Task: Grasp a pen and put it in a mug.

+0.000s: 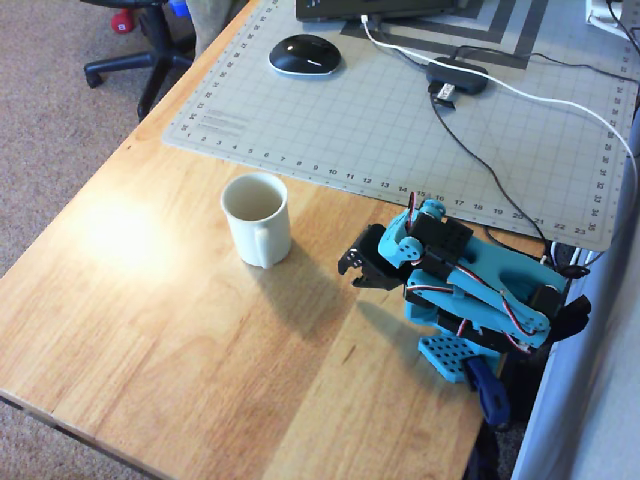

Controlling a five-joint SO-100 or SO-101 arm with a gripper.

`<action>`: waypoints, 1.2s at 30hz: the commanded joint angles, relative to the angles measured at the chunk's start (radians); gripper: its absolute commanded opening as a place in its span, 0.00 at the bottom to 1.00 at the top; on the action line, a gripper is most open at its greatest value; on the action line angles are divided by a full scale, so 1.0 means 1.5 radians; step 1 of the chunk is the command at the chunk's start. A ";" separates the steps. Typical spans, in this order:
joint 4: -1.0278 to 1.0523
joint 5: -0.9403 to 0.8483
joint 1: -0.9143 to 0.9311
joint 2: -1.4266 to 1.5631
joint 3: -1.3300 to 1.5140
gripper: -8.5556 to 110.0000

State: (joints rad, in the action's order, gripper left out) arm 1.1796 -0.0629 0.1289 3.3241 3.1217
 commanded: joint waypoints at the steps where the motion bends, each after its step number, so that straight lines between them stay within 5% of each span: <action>1: 0.002 0.002 -0.002 0.017 -0.008 0.14; 21: -0.006 0.001 -0.003 0.017 -0.020 0.14; 36: 0.127 -0.004 -0.004 -0.255 -0.446 0.14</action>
State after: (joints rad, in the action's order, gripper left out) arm 1.3192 -0.0629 0.1289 3.0434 2.6507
